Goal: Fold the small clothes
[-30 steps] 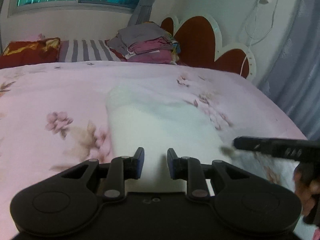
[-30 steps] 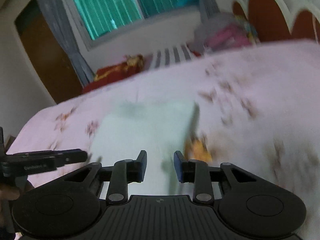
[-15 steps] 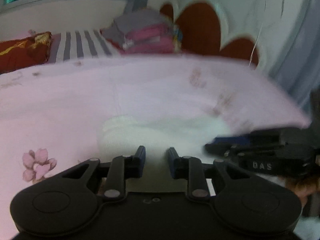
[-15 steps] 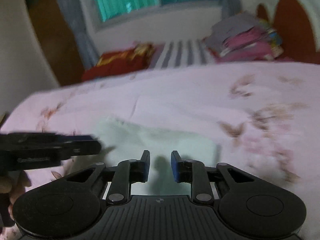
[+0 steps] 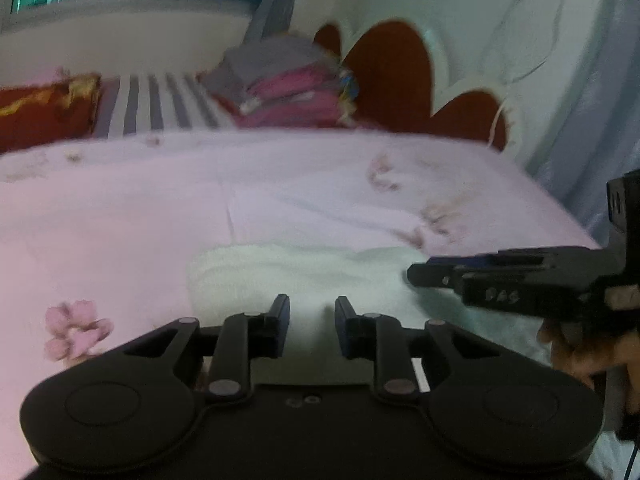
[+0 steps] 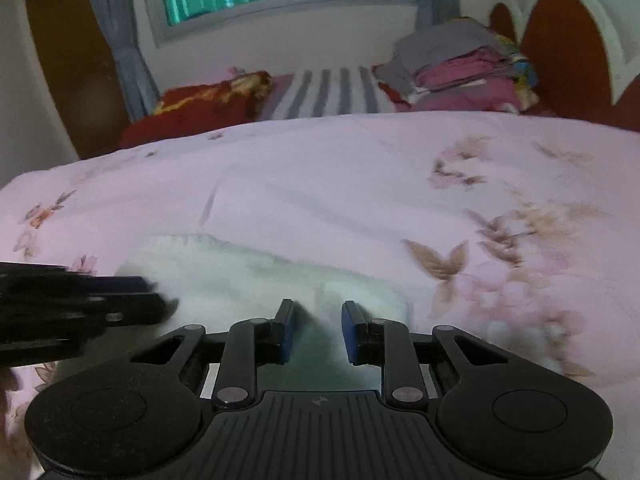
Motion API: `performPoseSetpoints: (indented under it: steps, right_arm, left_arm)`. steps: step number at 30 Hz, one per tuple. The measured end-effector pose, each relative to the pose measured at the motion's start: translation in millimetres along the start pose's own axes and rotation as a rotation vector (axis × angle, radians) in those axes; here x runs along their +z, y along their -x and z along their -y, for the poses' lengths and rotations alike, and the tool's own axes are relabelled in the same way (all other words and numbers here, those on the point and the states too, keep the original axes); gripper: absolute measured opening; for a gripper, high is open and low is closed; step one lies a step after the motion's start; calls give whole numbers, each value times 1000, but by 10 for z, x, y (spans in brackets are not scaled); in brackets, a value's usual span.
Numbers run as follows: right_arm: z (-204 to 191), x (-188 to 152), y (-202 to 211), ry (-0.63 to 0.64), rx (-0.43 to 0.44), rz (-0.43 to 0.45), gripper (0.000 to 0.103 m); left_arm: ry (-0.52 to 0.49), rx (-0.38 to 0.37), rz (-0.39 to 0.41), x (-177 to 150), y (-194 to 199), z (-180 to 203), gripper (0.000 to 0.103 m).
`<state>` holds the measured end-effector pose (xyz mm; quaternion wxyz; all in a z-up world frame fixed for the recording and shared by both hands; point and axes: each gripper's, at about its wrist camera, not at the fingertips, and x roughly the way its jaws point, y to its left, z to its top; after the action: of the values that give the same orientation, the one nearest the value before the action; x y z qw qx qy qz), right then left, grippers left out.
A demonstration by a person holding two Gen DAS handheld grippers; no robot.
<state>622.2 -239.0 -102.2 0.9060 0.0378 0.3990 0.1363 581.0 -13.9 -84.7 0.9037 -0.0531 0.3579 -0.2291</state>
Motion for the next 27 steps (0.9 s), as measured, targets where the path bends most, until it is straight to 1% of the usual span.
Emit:
performPoseSetpoints:
  steps: [1, 2, 3, 4, 5, 6, 7, 8, 9, 10, 11, 12, 14, 15, 16, 17, 18, 19, 20, 21, 22, 23, 24, 25, 26, 27]
  right_arm:
    - [-23, -9, 156, 10, 15, 32, 24]
    - [-41, -46, 313, 20, 61, 61, 24]
    - [-94, -109, 428, 49, 108, 70, 24]
    - [-155, -175, 493, 85, 143, 68, 24]
    - [-220, -270, 524, 128, 180, 60, 24]
    - [-262, -361, 509, 166, 189, 40, 23]
    - [-270, -467, 440, 207, 150, 11, 23]
    - [-216, -562, 411, 219, 119, 33, 23]
    - [-141, -590, 423, 191, 111, 48, 23]
    - [-108, -569, 453, 169, 72, 44, 23]
    - [-115, -539, 515, 169, 15, 42, 23]
    - [-116, -525, 609, 165, 3, 57, 23]
    - [-138, -550, 869, 152, 66, 112, 23]
    - [-202, -596, 967, 171, 96, 126, 23]
    - [-293, -655, 1024, 200, 127, 127, 23]
    - [-378, -729, 1043, 226, 161, 117, 23]
    - [-450, -803, 996, 260, 159, 87, 23]
    - [-515, -880, 917, 289, 111, 39, 23]
    - [-507, -947, 800, 296, 41, -4, 23]
    - [-439, -975, 782, 257, 27, 16, 23]
    - [-401, -945, 773, 216, 4, 4, 23]
    - [-405, -903, 788, 194, -37, -15, 23]
    - [-415, -879, 855, 176, -65, -9, 23]
    - [-408, -860, 949, 157, -84, 10, 23]
    - [-405, -865, 1051, 133, -73, 29, 23]
    - [-404, -893, 1174, 98, -35, 36, 23]
  left_arm:
    - [-2, -8, 3, -52, 57, 27, 24]
    - [-2, -12, -16, -132, 78, 55, 24]
    - [-9, -13, -37, -197, 45, 88, 24]
    - [-15, -10, -53, -268, 1, 121, 24]
    - [-17, 3, -52, -343, -28, 158, 24]
    - [-14, 1, -43, -381, -29, 182, 24]
    - [-8, 11, -42, -392, -14, 214, 24]
    - [-12, 23, -44, -386, 28, 264, 24]
    - [-31, 36, -35, -390, 106, 327, 24]
    - [-37, 43, -22, -407, 189, 345, 24]
    - [-29, 29, -5, -455, 305, 360, 24]
    - [-18, 18, 6, -516, 385, 361, 24]
    - [-3, 17, -10, -652, 450, 367, 24]
    - [1, 16, -27, -697, 432, 372, 24]
    - [14, 15, -41, -742, 404, 373, 24]
    - [49, -2, -51, -785, 378, 356, 24]
    - [87, -29, -56, -808, 360, 326, 24]
    - [112, -54, -66, -827, 338, 319, 24]
    - [111, -65, -77, -852, 327, 356, 24]
    - [82, -60, -80, -862, 333, 413, 24]
    - [53, -59, -85, -866, 357, 467, 24]
    - [43, -71, -93, -886, 405, 506, 24]
    - [53, -79, -98, -916, 456, 518, 24]
    - [61, -92, -101, -959, 526, 528, 26]
    - [64, -106, -104, -1020, 611, 536, 28]
    - [64, -101, -112, -1082, 670, 538, 27]
